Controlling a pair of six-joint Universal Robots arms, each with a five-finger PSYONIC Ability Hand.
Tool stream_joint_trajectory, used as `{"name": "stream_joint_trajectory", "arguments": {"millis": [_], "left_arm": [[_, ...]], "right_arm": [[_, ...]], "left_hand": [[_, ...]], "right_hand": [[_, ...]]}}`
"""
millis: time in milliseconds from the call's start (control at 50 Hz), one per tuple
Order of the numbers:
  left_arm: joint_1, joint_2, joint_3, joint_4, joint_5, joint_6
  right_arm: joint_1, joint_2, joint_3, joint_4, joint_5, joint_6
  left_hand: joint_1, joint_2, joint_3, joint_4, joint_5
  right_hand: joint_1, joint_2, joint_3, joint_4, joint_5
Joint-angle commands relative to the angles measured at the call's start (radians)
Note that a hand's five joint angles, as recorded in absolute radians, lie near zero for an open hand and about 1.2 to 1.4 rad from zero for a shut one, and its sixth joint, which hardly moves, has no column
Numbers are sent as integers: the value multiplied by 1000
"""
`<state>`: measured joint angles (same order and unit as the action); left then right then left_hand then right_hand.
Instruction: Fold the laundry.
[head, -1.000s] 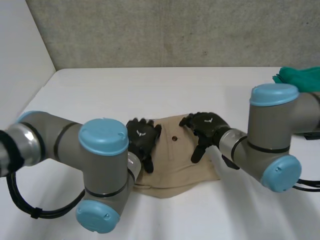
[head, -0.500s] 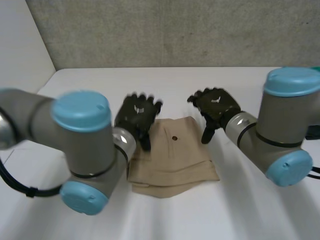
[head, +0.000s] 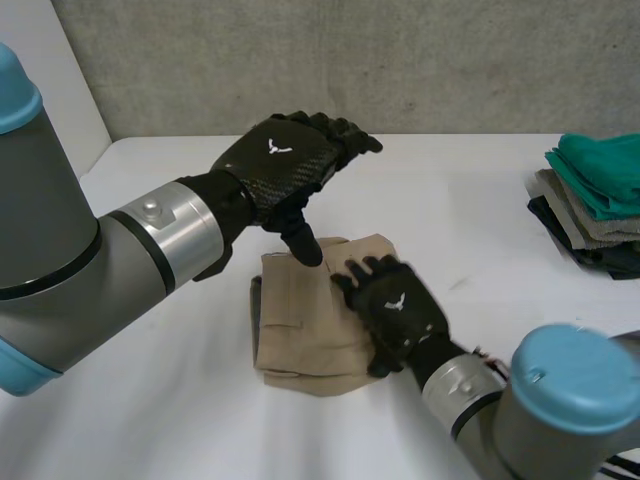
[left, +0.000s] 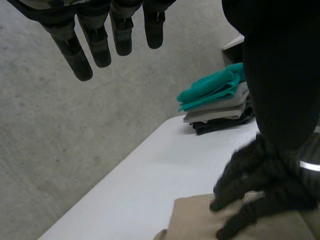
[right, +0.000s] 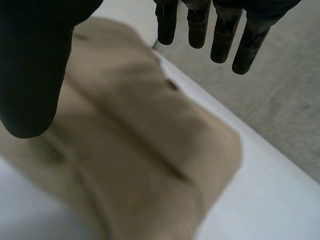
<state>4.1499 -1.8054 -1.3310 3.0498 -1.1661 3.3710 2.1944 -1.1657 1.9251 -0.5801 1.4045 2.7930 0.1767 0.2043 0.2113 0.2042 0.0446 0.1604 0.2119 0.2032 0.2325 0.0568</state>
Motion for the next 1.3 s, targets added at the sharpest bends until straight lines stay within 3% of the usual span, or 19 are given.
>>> {"name": "stream_joint_trajectory", "arguments": {"millis": [20,420,680,720,780,860,1020,1100,1200,1300], "left_arm": [[-11,-8,0,4,-3,-2],[-13,-11,-11,6,-4,-5],[-17,-11,-19,7,-4,-8],[-17,-11,-20,9,-4,-10],[-19,-11,-20,9,-4,-10],[-17,-11,-20,9,-4,-10],[-14,-11,-22,9,-6,-10],[-11,-6,-31,9,-6,-10],[-7,4,-50,9,-3,-10],[-5,9,-56,9,-3,-8]], "right_arm": [[27,109,-38,-84,11,-84],[30,277,-253,-103,22,-139],[28,333,-371,-90,22,-141],[28,340,-386,-84,22,-141],[28,363,-425,-58,22,-141],[28,396,-486,14,14,-138],[15,390,-531,115,11,-124],[-48,327,-486,123,5,-130],[-165,209,-374,108,-68,-142],[-280,153,-310,100,-199,-162]], "left_hand": [[25,-3,-10,-2,-17],[16,-11,-18,-11,-26],[16,-11,-18,-11,-26],[16,-11,-18,-11,-26],[16,-11,-18,-11,-26],[13,-14,-21,-14,-29],[16,-11,-18,-11,-26],[13,-14,-21,-14,-29],[13,-14,-21,-14,-29],[13,-14,-21,-14,-29]], "right_hand": [[14,-37,-29,-58,-57],[14,-37,-29,-58,-57],[245,193,202,172,174],[318,266,275,245,247],[640,589,597,568,569],[1221,1169,1178,1149,1150],[1236,1184,1193,1164,1165],[1236,1184,1193,1164,1165],[1236,1184,1193,1164,1165],[1236,1184,1193,1164,1165]]}}
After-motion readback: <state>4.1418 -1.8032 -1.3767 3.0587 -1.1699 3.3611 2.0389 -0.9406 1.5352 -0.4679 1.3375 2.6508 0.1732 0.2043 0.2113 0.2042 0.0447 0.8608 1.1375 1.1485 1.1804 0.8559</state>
